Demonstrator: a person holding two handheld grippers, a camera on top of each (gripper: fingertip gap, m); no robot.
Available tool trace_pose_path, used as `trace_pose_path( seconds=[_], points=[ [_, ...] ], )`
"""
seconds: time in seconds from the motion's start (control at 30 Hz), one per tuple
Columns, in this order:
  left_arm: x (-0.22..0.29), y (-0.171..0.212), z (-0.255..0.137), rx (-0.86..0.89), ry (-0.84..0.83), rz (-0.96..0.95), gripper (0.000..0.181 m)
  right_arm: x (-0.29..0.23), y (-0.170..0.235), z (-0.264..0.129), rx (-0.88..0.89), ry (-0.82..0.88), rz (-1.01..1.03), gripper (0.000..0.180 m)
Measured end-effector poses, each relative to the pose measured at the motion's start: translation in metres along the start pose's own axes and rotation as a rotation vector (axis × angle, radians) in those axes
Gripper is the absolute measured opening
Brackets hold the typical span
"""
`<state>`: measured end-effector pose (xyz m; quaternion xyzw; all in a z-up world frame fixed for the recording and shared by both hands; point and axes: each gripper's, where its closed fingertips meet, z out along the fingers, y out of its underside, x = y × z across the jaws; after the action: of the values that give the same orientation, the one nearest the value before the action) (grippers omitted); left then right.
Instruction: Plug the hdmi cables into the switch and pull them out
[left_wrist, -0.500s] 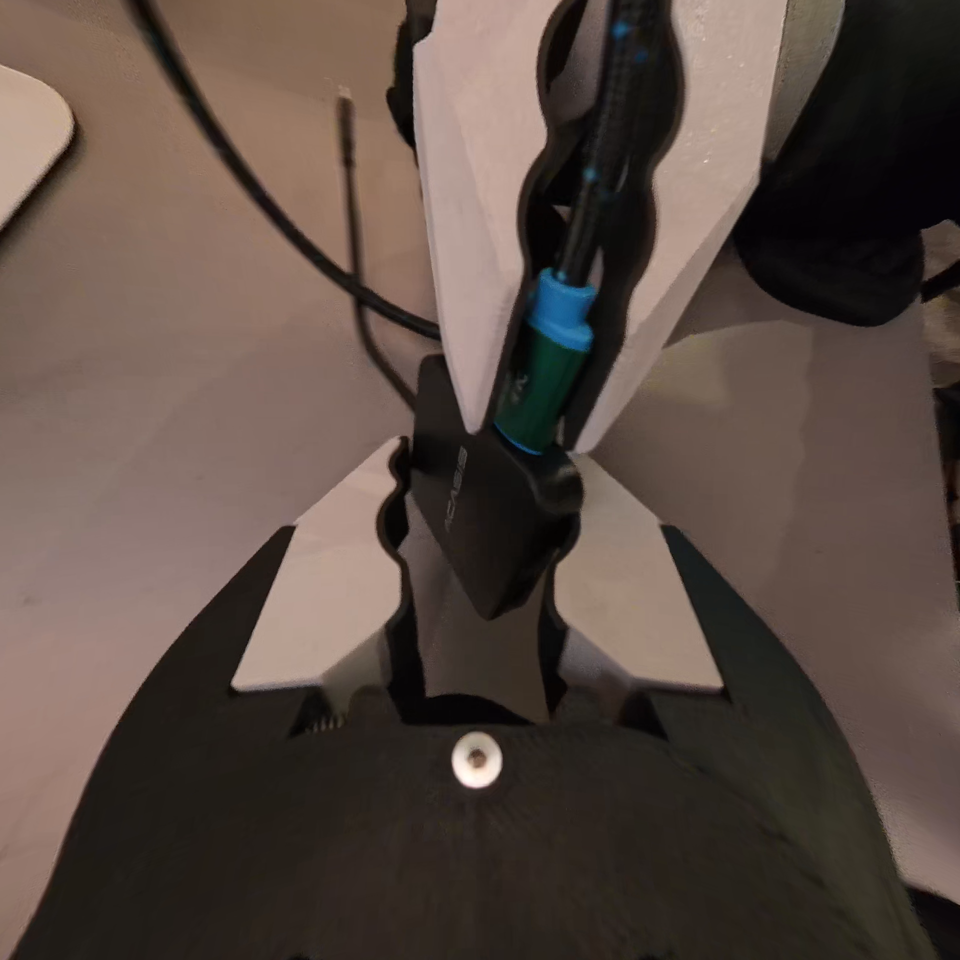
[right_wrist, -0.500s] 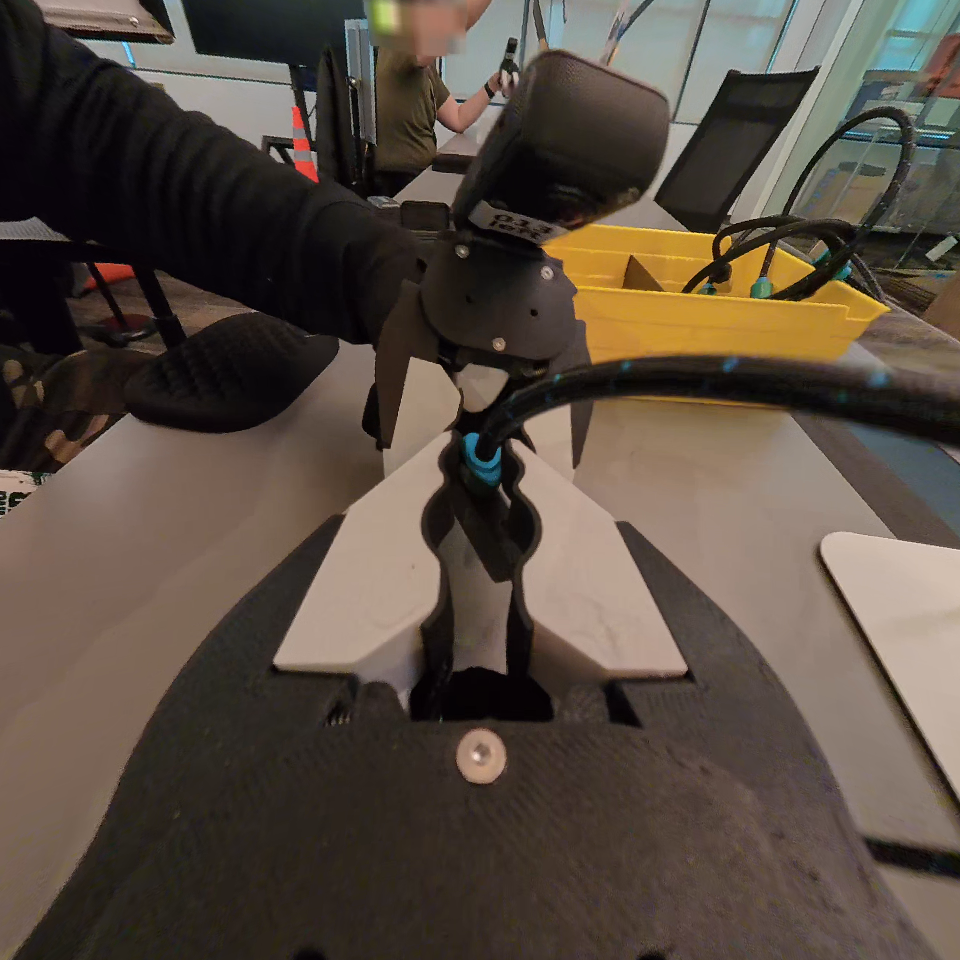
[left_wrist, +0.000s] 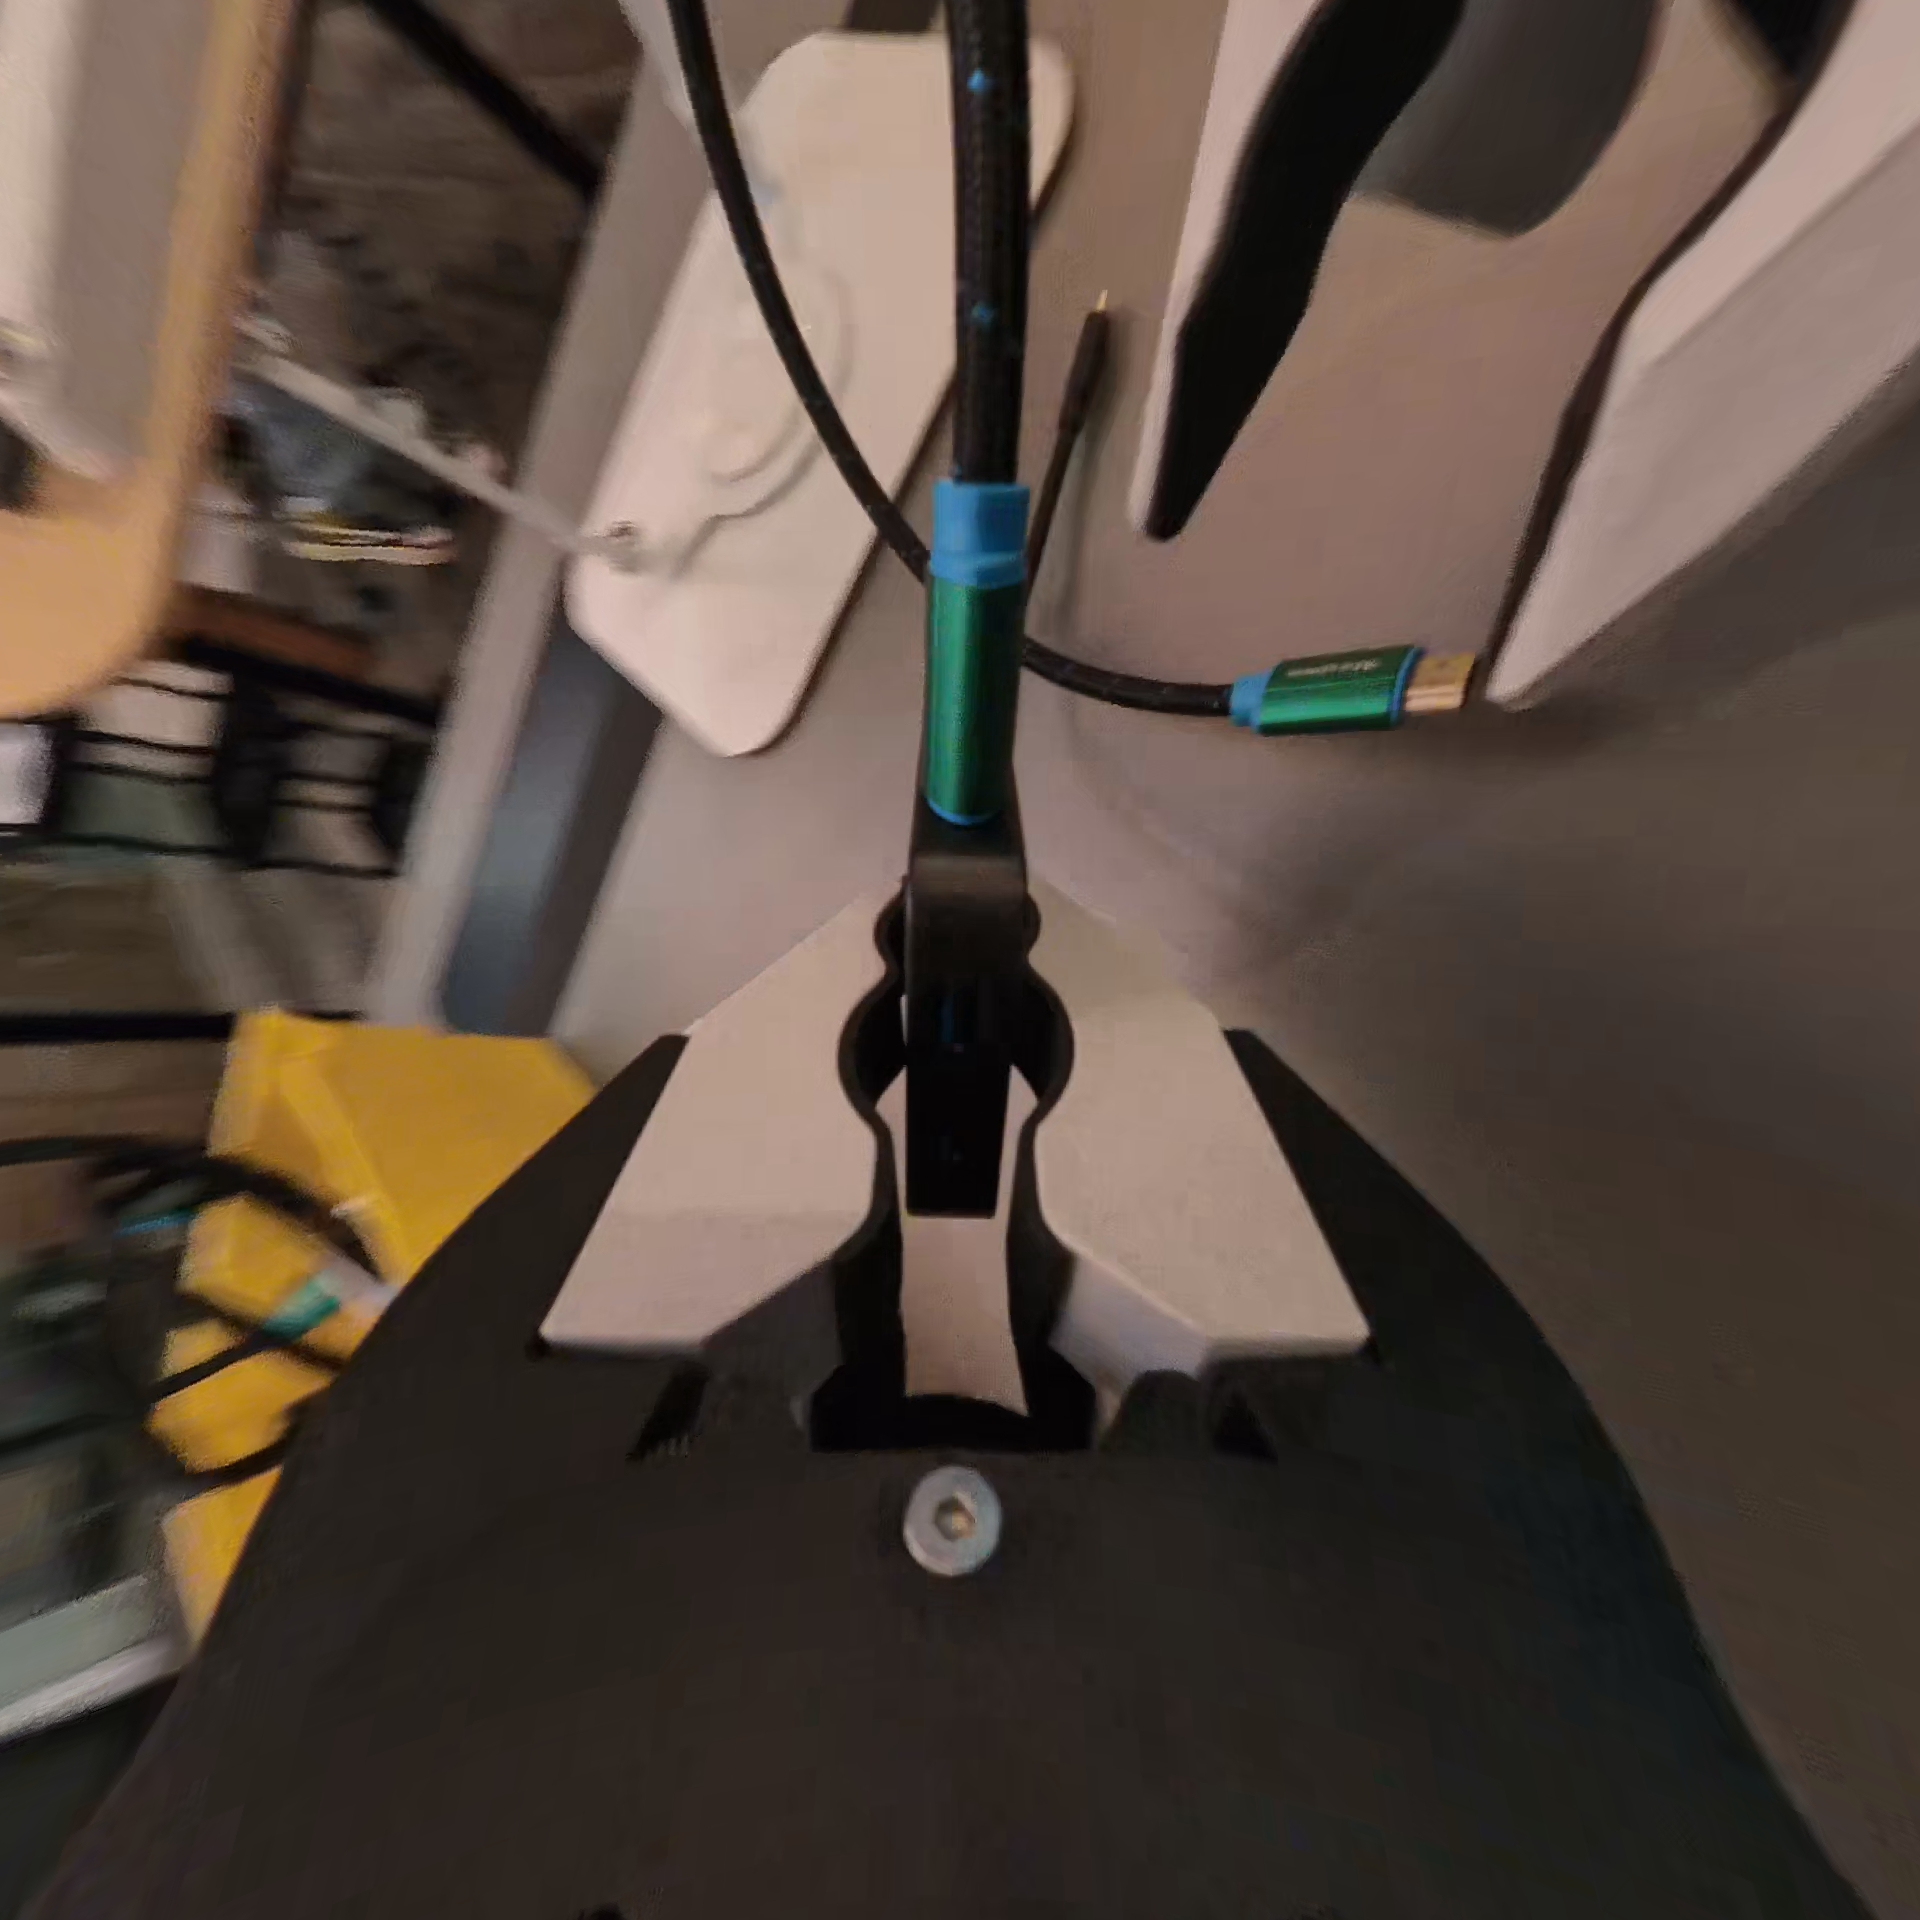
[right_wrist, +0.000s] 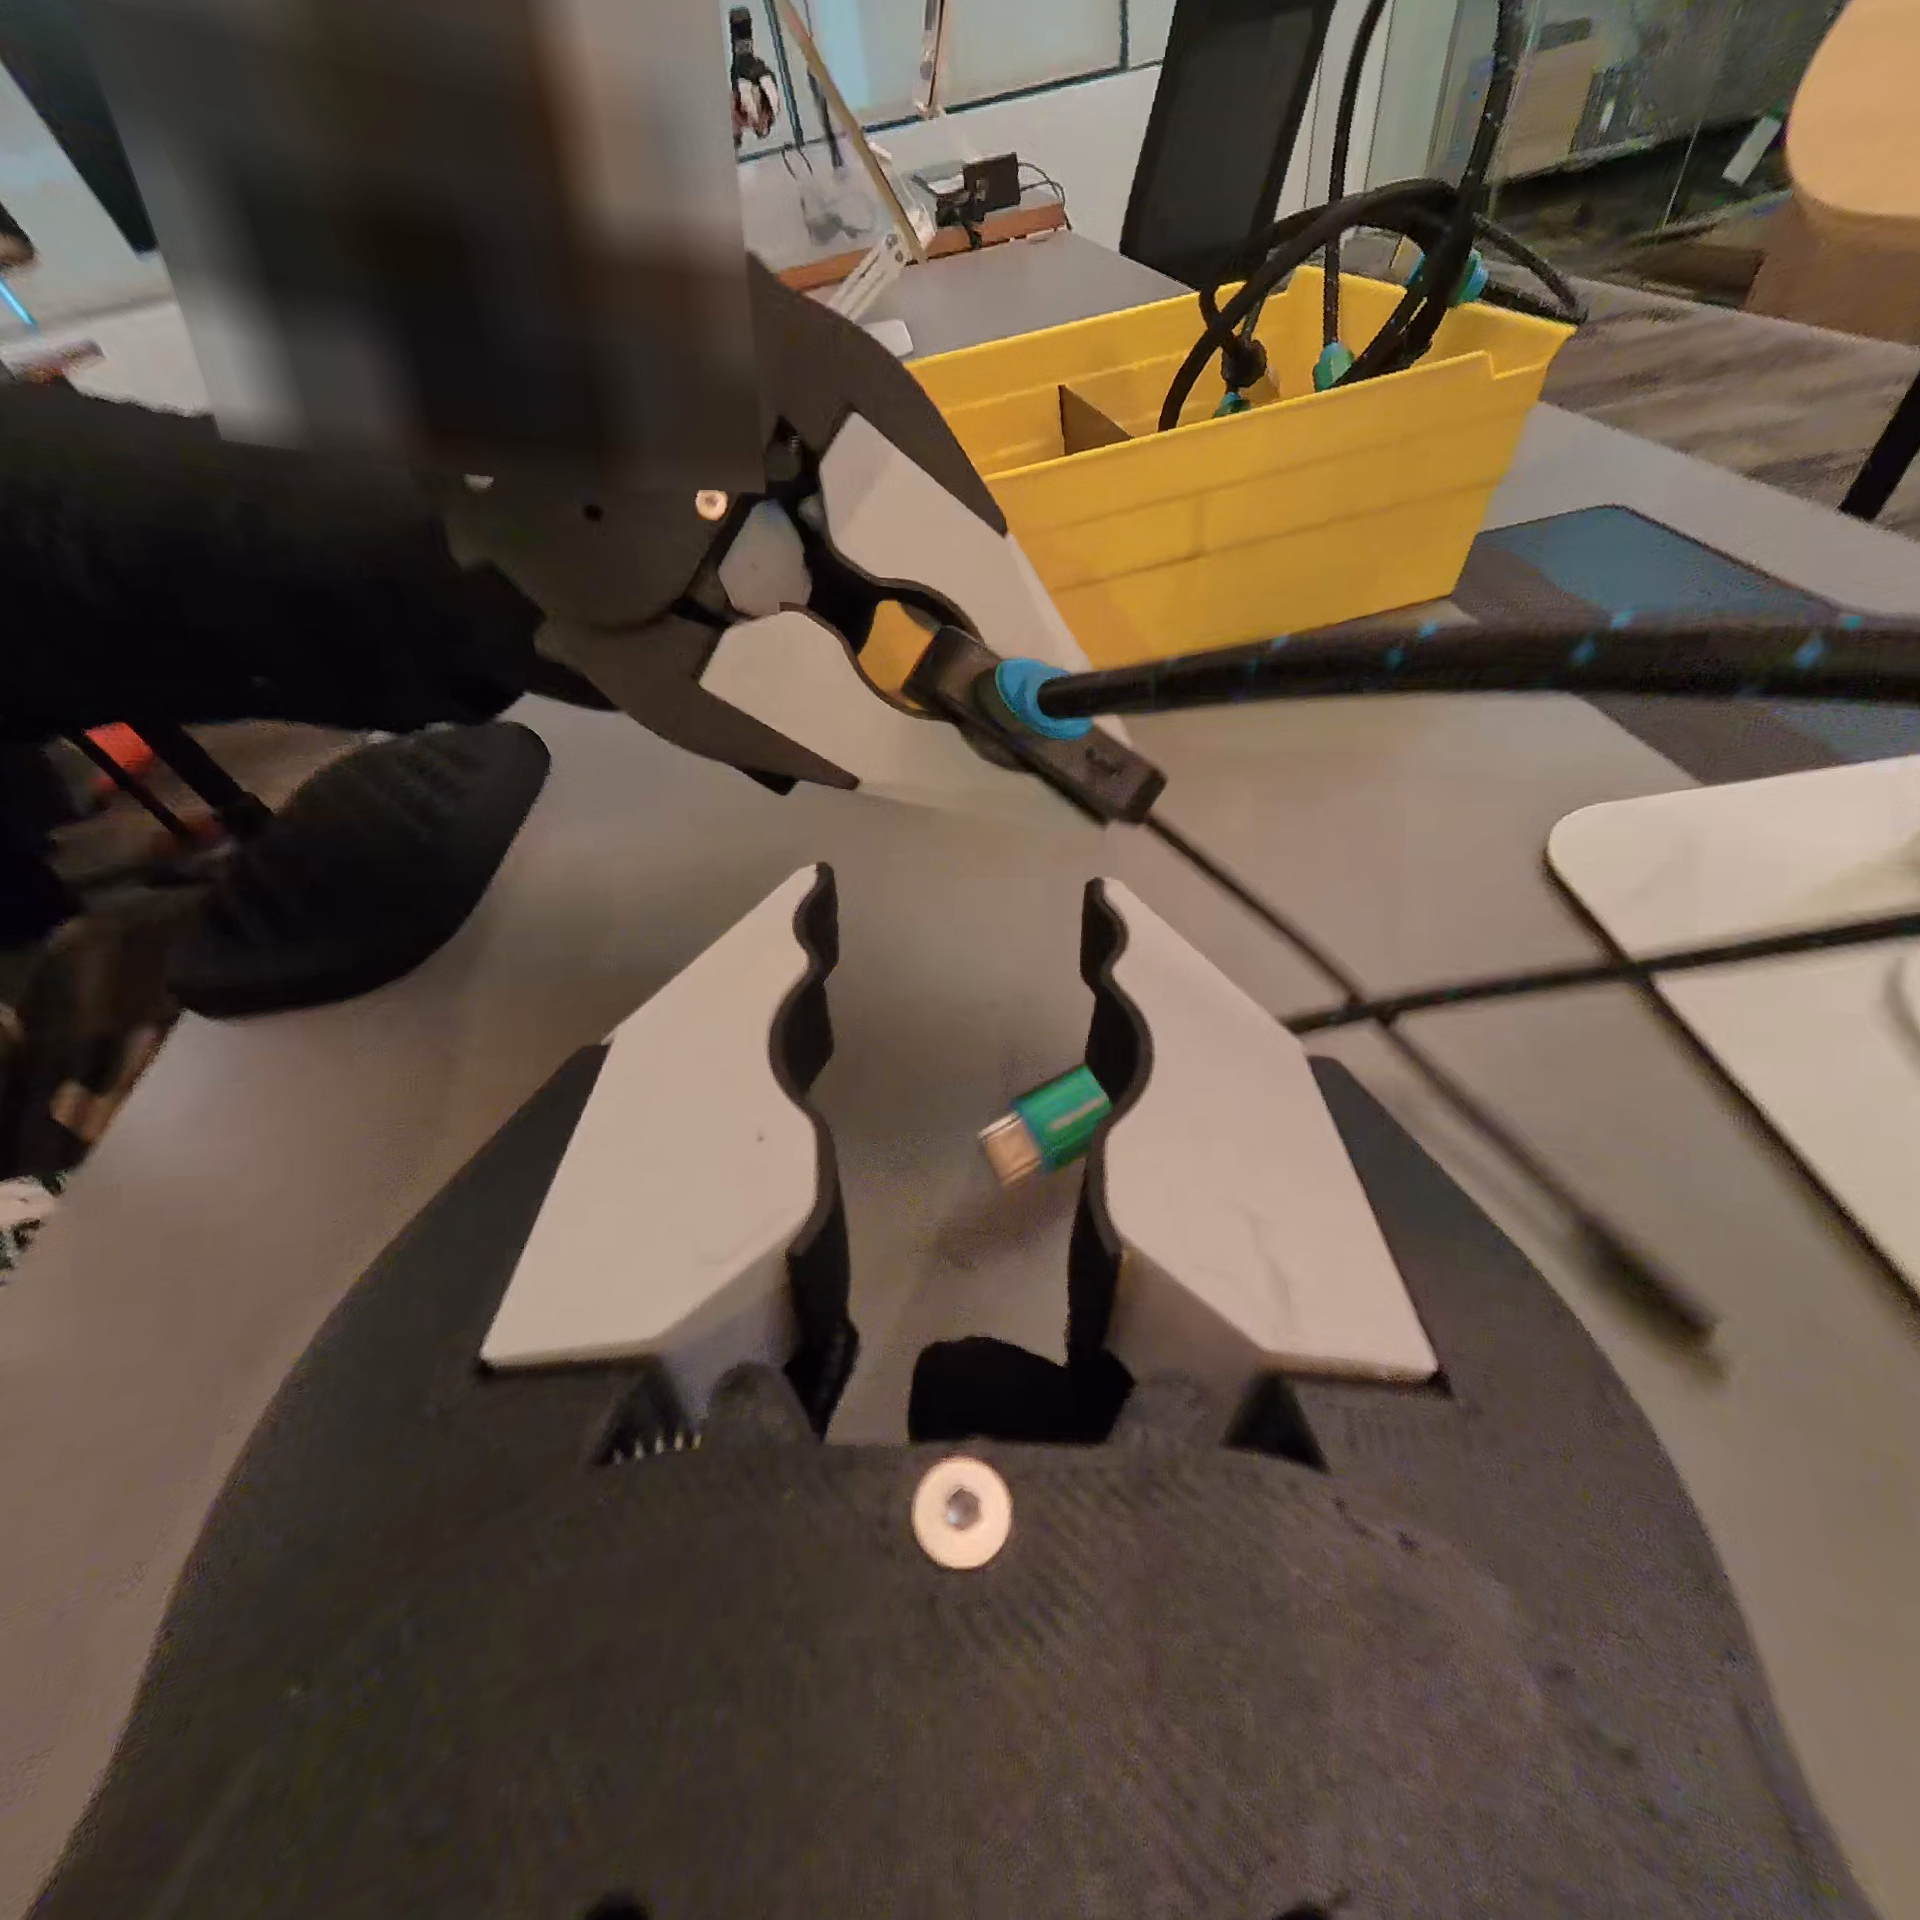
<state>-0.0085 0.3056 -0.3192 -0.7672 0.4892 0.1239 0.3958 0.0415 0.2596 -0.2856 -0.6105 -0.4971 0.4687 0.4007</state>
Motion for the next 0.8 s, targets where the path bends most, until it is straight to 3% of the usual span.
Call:
trace_pose_path(
  seconds=[0.2,0.27,0.47,0.8],
  points=[
    [-0.025,-0.013,-0.011,-0.055,-0.328,0.305,0.012,0.000,-0.016,0.003,0.138,-0.040,0.264,0.060],
    [-0.020,-0.021,-0.011,-0.037,-0.348,0.358,0.011,0.001,-0.017,0.005,0.174,-0.055,0.301,0.057],
    [-0.014,-0.034,-0.011,-0.024,-0.366,0.414,0.011,0.006,-0.023,-0.002,0.224,-0.008,0.237,0.022],
    [-0.014,-0.042,-0.013,-0.004,-0.380,0.419,0.011,0.002,-0.028,-0.007,0.229,-0.005,0.152,0.019]
  ],
)
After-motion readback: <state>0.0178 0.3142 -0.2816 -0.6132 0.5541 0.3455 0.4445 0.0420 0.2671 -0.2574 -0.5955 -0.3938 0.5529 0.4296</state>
